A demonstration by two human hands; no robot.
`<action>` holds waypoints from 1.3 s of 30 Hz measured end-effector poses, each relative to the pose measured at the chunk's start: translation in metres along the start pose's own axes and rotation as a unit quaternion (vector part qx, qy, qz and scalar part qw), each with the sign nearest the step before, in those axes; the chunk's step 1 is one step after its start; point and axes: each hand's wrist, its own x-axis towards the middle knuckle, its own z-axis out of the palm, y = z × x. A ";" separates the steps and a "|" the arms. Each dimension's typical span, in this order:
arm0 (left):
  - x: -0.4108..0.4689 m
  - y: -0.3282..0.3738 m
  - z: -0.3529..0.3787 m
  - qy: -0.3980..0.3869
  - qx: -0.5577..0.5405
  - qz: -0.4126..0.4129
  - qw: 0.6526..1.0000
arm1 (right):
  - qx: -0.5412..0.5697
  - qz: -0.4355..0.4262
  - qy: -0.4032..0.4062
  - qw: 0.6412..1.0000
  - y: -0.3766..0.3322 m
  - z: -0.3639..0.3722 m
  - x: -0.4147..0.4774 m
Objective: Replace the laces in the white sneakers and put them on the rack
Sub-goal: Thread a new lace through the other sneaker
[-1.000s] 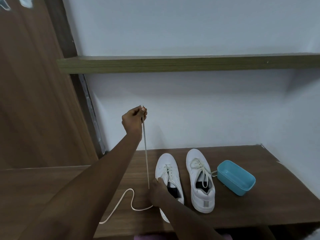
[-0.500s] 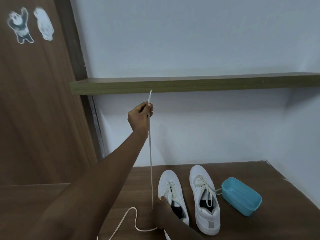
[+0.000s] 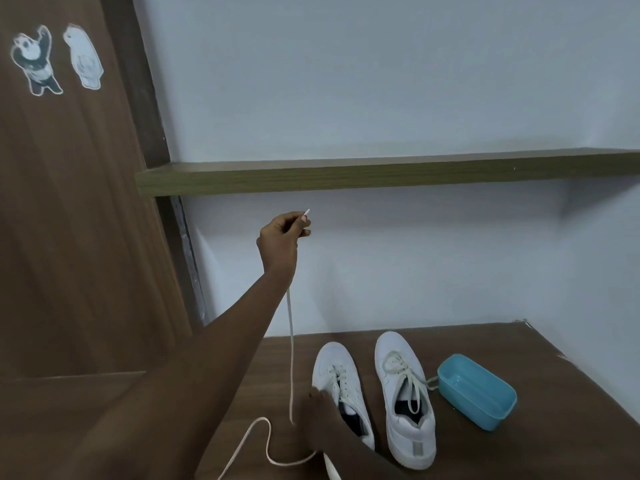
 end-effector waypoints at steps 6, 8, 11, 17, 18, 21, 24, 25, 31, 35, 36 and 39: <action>-0.042 -0.072 -0.012 -0.137 0.173 -0.012 0.975 | 0.185 0.163 0.018 0.969 0.054 -0.026 -0.022; -0.060 -0.097 -0.016 -0.176 0.248 -0.031 0.952 | 0.267 0.231 0.048 0.934 0.069 -0.027 -0.029; -0.083 -0.129 -0.020 -0.210 0.293 -0.083 0.929 | 0.308 0.241 0.089 0.916 0.087 -0.011 -0.036; -0.107 -0.174 -0.024 -0.209 0.323 -0.163 0.908 | 0.397 0.172 0.046 0.901 0.090 0.001 -0.049; -0.108 -0.179 -0.025 -0.203 0.327 -0.170 0.907 | 0.413 0.170 0.046 0.893 0.093 0.007 -0.049; -0.109 -0.186 -0.022 -0.195 0.330 -0.194 0.903 | 0.369 0.124 0.015 0.921 0.099 0.001 -0.056; -0.112 -0.186 -0.017 -0.200 0.355 -0.209 0.889 | 0.344 0.179 -0.032 0.921 0.096 0.002 -0.057; -0.112 -0.187 -0.015 -0.201 0.360 -0.210 0.886 | 0.339 0.205 -0.028 0.918 0.093 -0.001 -0.056; -0.112 -0.195 -0.011 -0.205 0.347 -0.232 0.885 | 0.264 0.267 0.008 0.927 0.088 -0.005 -0.042; -0.118 -0.192 -0.004 -0.195 0.323 -0.252 0.891 | 0.338 0.314 -0.002 0.887 0.100 -0.002 -0.037; -0.121 -0.191 -0.002 -0.188 0.324 -0.258 0.891 | 0.364 0.328 -0.013 0.872 0.104 -0.001 -0.036; -0.131 -0.202 0.005 -0.147 0.300 -0.267 0.904 | 0.440 0.369 -0.039 0.818 0.118 0.004 -0.030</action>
